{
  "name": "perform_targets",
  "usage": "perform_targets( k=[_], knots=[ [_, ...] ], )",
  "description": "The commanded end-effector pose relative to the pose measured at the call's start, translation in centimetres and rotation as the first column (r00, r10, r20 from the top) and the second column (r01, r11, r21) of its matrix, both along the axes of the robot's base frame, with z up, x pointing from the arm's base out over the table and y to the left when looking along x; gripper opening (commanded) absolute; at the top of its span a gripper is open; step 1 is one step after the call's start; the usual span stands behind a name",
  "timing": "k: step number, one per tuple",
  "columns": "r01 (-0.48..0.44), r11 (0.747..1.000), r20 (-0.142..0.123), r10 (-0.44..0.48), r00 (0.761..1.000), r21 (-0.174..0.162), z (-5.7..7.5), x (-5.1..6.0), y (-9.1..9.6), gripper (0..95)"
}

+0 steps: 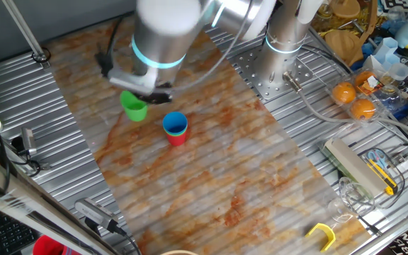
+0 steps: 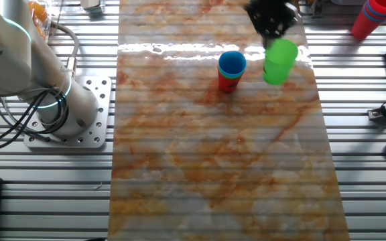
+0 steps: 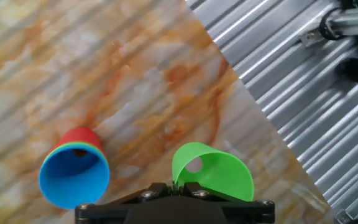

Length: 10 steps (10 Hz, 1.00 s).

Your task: Stack the cups

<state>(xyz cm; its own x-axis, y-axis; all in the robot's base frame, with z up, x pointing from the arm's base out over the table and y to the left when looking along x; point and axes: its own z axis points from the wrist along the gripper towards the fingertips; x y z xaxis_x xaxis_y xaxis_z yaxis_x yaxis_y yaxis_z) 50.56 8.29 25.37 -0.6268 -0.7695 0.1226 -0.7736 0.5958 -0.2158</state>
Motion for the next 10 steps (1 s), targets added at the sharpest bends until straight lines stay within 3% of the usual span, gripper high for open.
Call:
perform_targets(
  k=[1, 2, 5, 10],
  knots=[
    [-0.044, 0.998, -0.098, 0.040, 0.994, -0.047, 1.4, -2.1, 2.4, 0.0],
    [-0.044, 0.998, -0.108, 0.039, 0.993, -0.046, 0.7, -3.3, 3.2, 0.0],
    [-0.025, 0.999, -0.116, 0.021, 0.993, -0.030, -1.7, -4.3, 3.4, 0.0],
    [-0.012, 1.000, -0.115, 0.011, 0.993, -0.014, -2.7, -5.4, 3.9, 0.0]
  ],
)
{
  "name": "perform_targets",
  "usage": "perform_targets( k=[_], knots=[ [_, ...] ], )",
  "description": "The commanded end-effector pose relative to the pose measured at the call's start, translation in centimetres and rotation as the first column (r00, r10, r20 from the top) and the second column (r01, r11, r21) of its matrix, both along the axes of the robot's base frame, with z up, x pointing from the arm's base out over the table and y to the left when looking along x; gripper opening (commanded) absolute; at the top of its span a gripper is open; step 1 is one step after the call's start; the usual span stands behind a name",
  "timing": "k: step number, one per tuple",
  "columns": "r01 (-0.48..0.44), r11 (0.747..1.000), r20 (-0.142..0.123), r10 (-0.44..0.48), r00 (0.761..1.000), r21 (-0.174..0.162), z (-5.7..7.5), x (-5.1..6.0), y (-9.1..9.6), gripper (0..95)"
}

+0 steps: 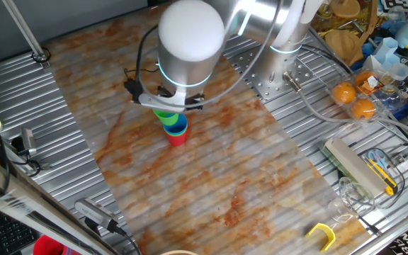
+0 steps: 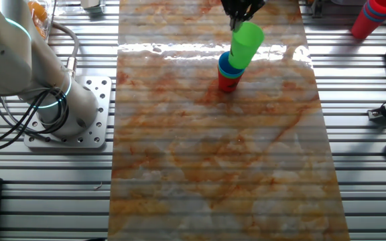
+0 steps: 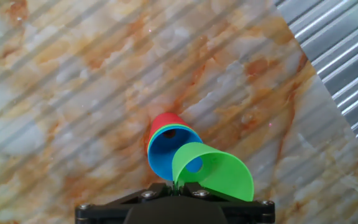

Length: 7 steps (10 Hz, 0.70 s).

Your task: Stack the cups

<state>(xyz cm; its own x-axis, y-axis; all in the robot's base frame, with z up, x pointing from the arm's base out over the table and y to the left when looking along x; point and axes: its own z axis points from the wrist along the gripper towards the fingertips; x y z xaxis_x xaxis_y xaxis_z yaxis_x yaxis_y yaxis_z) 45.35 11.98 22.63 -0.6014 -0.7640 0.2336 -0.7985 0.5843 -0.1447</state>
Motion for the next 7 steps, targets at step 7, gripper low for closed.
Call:
perform_targets(
  k=[7],
  knots=[
    [0.003, 1.000, 0.016, -0.004, 1.000, 0.027, -0.57, -0.59, 0.45, 0.0]
  ],
)
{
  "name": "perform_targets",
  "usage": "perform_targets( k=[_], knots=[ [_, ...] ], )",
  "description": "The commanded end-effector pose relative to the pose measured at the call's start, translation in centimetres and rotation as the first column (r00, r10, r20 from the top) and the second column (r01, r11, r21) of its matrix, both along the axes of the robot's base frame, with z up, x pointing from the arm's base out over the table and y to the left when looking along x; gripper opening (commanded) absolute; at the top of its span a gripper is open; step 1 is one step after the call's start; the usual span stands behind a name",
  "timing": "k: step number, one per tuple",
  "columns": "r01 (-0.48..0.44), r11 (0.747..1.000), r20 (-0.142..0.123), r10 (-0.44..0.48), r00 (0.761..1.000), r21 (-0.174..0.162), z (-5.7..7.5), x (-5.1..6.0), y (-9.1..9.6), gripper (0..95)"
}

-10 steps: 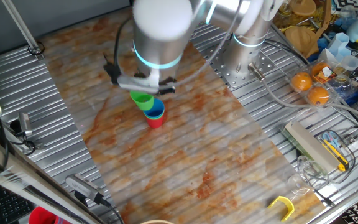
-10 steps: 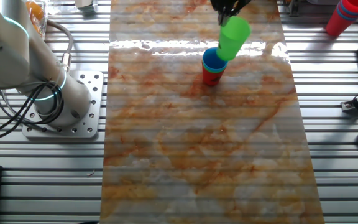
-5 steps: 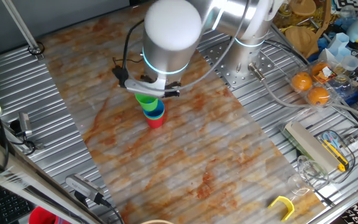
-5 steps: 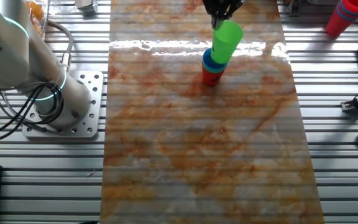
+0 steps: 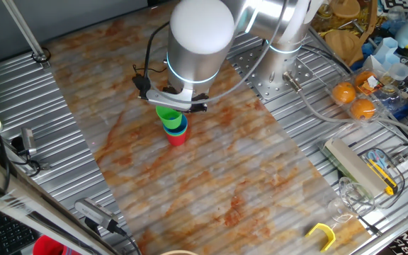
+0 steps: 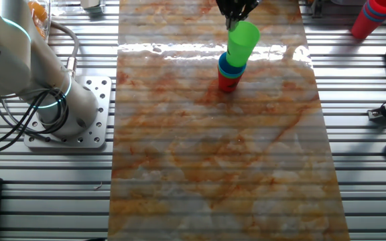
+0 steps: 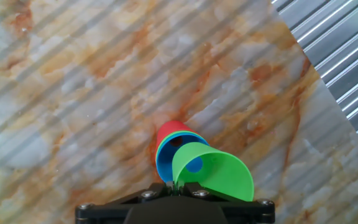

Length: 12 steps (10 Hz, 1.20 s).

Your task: Stack the cups

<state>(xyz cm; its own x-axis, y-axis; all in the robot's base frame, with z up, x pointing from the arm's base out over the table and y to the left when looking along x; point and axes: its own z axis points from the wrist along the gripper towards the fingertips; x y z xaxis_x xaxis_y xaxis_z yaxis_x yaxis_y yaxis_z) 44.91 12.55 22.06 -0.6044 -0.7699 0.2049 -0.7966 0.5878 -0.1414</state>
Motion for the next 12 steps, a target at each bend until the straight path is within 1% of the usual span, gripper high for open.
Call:
perform_targets(
  k=[1, 5, 6, 12],
  knots=[
    [0.006, 1.000, -0.001, -0.006, 1.000, 0.001, -0.02, -0.17, -0.13, 0.0],
    [0.017, 1.000, -0.012, -0.017, 1.000, 0.013, -0.06, -0.19, -0.16, 0.0],
    [0.018, 1.000, -0.014, -0.018, 1.000, 0.014, -0.06, -0.19, -0.16, 19.0],
    [0.025, 1.000, -0.007, -0.025, 1.000, 0.017, 0.09, -0.07, -0.09, 19.0]
  ],
)
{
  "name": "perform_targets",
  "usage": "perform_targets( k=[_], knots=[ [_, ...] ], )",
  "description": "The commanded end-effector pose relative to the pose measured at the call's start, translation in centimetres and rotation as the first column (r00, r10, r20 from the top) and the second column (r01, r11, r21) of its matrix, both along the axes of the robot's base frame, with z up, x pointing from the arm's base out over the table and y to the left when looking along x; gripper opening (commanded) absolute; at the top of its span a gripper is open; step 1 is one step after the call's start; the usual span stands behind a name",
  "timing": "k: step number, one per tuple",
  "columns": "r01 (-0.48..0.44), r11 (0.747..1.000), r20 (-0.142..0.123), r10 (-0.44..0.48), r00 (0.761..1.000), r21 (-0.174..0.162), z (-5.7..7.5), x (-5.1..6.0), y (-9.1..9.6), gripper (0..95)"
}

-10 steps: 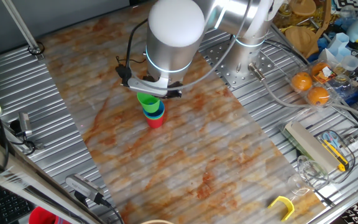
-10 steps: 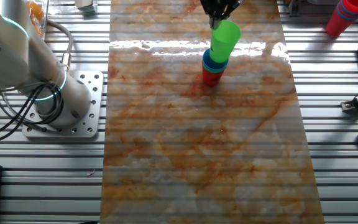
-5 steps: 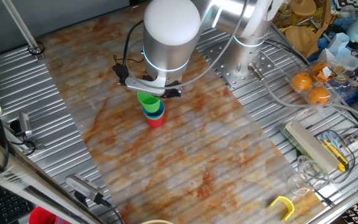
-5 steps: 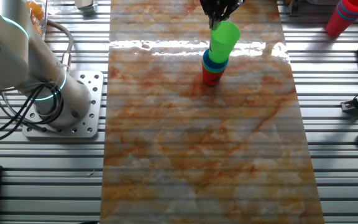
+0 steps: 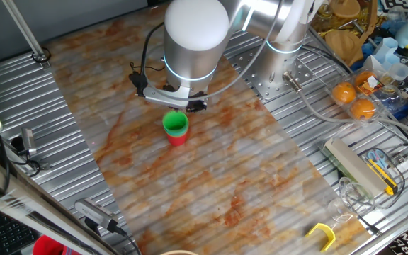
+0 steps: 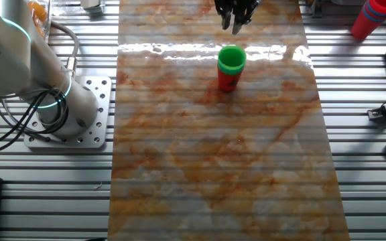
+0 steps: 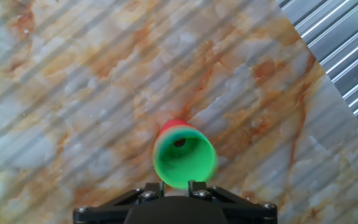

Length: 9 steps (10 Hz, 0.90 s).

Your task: Stack the cups

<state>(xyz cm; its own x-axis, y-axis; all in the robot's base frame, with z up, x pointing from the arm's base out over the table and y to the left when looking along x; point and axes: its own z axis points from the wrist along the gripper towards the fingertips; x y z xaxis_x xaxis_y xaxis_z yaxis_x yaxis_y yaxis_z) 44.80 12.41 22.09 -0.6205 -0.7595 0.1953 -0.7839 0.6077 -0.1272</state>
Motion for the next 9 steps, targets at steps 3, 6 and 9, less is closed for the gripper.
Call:
perform_targets(
  k=[3, 6, 9],
  knots=[
    [0.045, 0.999, 0.013, -0.045, 0.999, -0.009, 0.9, 0.8, 0.6, 19.0],
    [0.117, 0.992, 0.025, -0.116, 0.993, -0.036, 4.4, 3.3, 2.0, 0.0],
    [0.245, 0.969, 0.056, -0.246, 0.968, 0.023, 5.2, 7.2, -1.1, 0.0]
  ],
)
